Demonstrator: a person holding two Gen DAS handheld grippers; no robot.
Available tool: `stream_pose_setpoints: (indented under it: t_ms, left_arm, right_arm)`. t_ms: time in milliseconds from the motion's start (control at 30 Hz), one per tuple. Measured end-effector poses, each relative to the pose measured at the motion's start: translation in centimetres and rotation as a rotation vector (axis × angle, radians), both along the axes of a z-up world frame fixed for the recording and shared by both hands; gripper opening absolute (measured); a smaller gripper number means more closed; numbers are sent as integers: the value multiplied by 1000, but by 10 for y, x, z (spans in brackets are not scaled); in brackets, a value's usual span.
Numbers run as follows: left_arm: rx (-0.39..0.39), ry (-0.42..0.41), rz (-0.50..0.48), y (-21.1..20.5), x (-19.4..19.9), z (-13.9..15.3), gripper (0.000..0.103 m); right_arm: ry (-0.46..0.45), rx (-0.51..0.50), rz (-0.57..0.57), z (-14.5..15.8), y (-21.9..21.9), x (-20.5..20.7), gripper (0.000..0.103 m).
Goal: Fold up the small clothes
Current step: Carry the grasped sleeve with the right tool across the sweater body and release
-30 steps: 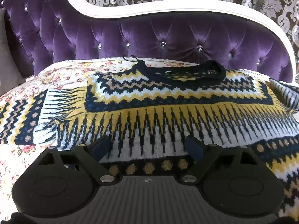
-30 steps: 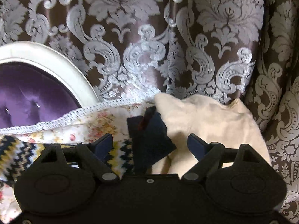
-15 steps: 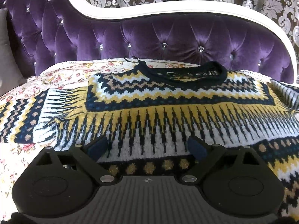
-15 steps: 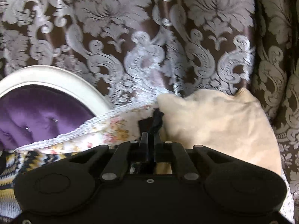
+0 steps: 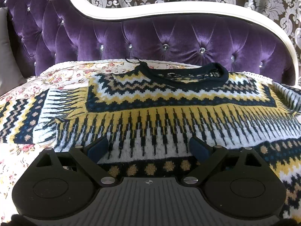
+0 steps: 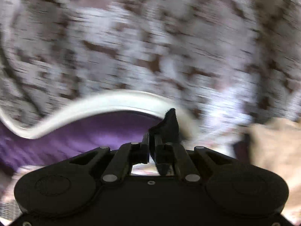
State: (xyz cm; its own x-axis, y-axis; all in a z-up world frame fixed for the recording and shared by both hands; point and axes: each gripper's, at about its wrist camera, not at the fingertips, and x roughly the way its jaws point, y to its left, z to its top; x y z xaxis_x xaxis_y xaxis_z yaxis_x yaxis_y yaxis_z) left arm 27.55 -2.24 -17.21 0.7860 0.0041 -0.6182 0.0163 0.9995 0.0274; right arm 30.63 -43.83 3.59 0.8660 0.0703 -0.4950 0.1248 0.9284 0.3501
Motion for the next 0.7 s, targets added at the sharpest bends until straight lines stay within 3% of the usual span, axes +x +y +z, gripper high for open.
stream_pose_setpoints:
  t_ms: [133, 233, 333, 500, 533, 567, 700]
  left_arm:
    - [-12, -2, -1, 1, 0, 0, 94]
    - [-19, -3, 0, 2, 0, 1, 94]
    - [-32, -6, -2, 3, -1, 1, 94]
    - [-51, -10, -5, 5, -2, 1, 95]
    - [-56, -10, -6, 6, -2, 1, 95]
    - [-61, -11, -7, 7, -2, 1, 95]
    - [-73, -12, -9, 7, -3, 2, 95]
  right_arm:
    - [-74, 50, 186, 34, 86, 22, 10]
    - [-74, 105, 332, 39, 155, 42, 10]
    - [-33, 131, 448, 21, 223, 63, 10]
    - [87, 126, 581, -37, 314, 91, 10]
    - [105, 125, 600, -48, 327, 95, 12]
    - [120, 133, 623, -58, 335, 98, 21]
    - [101, 189, 622, -65, 333, 92, 29]
